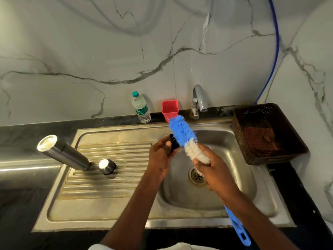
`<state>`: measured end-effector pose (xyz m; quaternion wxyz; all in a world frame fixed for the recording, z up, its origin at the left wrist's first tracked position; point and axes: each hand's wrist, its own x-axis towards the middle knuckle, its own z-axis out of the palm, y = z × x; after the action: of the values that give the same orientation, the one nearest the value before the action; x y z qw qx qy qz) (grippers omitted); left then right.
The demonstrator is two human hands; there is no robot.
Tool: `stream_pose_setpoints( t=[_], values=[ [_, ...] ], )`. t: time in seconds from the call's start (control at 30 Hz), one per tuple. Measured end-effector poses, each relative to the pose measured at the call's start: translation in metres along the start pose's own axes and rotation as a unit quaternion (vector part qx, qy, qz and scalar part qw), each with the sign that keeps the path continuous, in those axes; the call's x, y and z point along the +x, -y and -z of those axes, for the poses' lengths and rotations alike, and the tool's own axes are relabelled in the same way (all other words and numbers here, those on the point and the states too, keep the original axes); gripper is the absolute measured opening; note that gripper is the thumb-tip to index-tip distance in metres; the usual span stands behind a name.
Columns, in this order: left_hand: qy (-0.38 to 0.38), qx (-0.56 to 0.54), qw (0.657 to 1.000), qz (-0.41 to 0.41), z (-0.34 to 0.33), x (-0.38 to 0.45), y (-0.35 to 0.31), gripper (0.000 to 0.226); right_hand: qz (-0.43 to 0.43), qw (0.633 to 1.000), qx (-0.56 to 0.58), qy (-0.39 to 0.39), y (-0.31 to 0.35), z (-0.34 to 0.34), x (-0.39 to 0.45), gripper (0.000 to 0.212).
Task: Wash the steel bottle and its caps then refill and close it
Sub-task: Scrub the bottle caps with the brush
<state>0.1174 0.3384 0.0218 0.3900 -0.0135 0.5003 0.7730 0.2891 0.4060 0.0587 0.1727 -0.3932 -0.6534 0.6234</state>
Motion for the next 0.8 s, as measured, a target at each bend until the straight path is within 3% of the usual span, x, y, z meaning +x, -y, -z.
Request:
stream_pose_setpoints(
  t=[0.07, 0.13, 0.2, 0.27, 0.37, 0.47, 0.6, 0.63, 0.7, 0.77, 0.8],
  values=[
    [0.016, 0.094, 0.994, -0.053, -0.005, -0.003, 0.006, 0.028, 0.056, 0.992, -0.104, -0.049, 0.001, 0.005, 0.009, 0.056],
    [-0.02, 0.155, 0.984, -0.09, -0.007, -0.002, 0.008, 0.029, 0.06, 0.982, -0.174, -0.049, 0.008, 0.011, 0.012, 0.057],
    [-0.093, 0.279, 0.945, -0.142, -0.004, 0.005, 0.005, 0.032, 0.099, 0.941, -0.322, -0.037, 0.015, 0.013, 0.005, 0.06],
    [-0.111, 0.367, 0.905, -0.183, -0.002, 0.006, 0.003, 0.042, 0.128, 0.89, -0.437, -0.015, 0.021, 0.009, -0.008, 0.065],
    [-0.035, 0.421, 0.876, -0.234, -0.008, -0.005, 0.01, 0.057, 0.094, 0.875, -0.474, -0.031, 0.034, 0.007, 0.007, 0.065],
    [-0.057, 0.456, 0.847, -0.267, -0.006, -0.004, 0.013, 0.064, 0.081, 0.882, -0.463, -0.029, 0.053, 0.014, 0.022, 0.061],
    [-0.061, 0.437, 0.863, -0.245, 0.002, 0.004, 0.008, 0.06, 0.133, 0.849, -0.51, -0.017, 0.058, 0.011, 0.006, 0.057],
    [-0.039, 0.439, 0.862, -0.252, 0.001, 0.002, 0.01, 0.059, 0.139, 0.855, -0.5, -0.027, 0.058, 0.014, 0.01, 0.055],
    [-0.027, 0.43, 0.861, -0.27, 0.003, 0.0, 0.015, 0.058, 0.115, 0.912, -0.394, -0.018, 0.05, 0.021, 0.032, 0.043],
    [-0.054, 0.319, 0.918, -0.231, 0.002, 0.0, 0.013, 0.048, 0.003, 0.983, -0.182, 0.037, 0.044, 0.028, 0.049, 0.028],
    [-0.065, 0.207, 0.96, -0.175, 0.0, 0.001, 0.009, 0.04, -0.074, 0.992, -0.07, 0.068, 0.038, 0.029, 0.052, 0.027]
  ],
)
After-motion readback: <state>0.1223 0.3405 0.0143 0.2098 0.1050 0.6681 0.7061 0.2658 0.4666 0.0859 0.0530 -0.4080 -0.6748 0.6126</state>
